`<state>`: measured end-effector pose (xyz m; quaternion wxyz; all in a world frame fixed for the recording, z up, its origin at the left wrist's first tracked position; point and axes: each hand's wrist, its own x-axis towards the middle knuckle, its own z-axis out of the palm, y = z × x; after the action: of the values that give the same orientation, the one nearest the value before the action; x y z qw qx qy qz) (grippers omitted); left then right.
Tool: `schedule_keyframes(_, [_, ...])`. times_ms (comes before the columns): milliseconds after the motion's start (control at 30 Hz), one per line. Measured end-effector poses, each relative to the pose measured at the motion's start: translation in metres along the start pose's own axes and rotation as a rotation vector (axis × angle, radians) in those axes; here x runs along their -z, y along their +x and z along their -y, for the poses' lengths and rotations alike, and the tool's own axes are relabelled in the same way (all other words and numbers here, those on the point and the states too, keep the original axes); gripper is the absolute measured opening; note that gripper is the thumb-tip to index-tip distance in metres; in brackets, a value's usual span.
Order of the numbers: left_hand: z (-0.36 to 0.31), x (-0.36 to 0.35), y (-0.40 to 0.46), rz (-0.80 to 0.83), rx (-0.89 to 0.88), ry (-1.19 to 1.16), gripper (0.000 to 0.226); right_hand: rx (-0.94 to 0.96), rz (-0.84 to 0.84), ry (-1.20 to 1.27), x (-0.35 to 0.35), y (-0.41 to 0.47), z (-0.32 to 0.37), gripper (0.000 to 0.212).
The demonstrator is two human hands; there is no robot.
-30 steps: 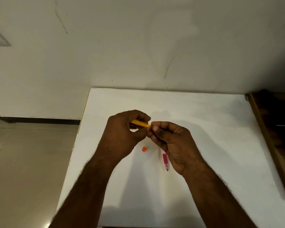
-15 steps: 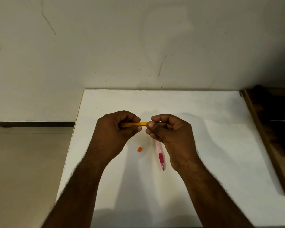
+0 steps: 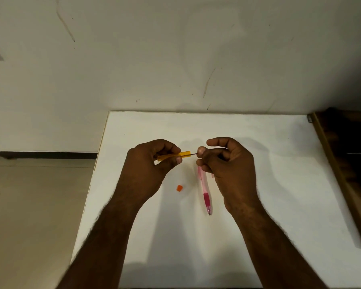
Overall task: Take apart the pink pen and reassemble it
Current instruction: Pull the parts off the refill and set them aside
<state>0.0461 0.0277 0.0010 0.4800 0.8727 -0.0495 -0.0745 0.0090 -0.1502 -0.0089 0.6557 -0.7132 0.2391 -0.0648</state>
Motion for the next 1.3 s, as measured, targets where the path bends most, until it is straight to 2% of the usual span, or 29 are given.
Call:
schedule_keyframes(167, [0.001, -0.003, 0.001, -0.017, 0.003, 0.012, 0.01, 0.041, -0.017, -0.029, 0.003, 0.002, 0.001, 0.018])
schedule_keyframes(400, [0.001, -0.01, 0.001, -0.034, 0.019, -0.046, 0.01, 0.134, -0.006, -0.097, 0.002, -0.002, 0.005, 0.031])
schedule_keyframes(867, [-0.006, -0.012, 0.0, -0.001, 0.093, -0.203, 0.011, 0.253, -0.093, -0.16, 0.001, -0.007, 0.01, 0.035])
schedule_keyframes(1300, [-0.006, -0.012, 0.0, 0.006, 0.098, -0.289, 0.015, 0.3, -0.12, -0.121, 0.003, -0.004, 0.008, 0.035])
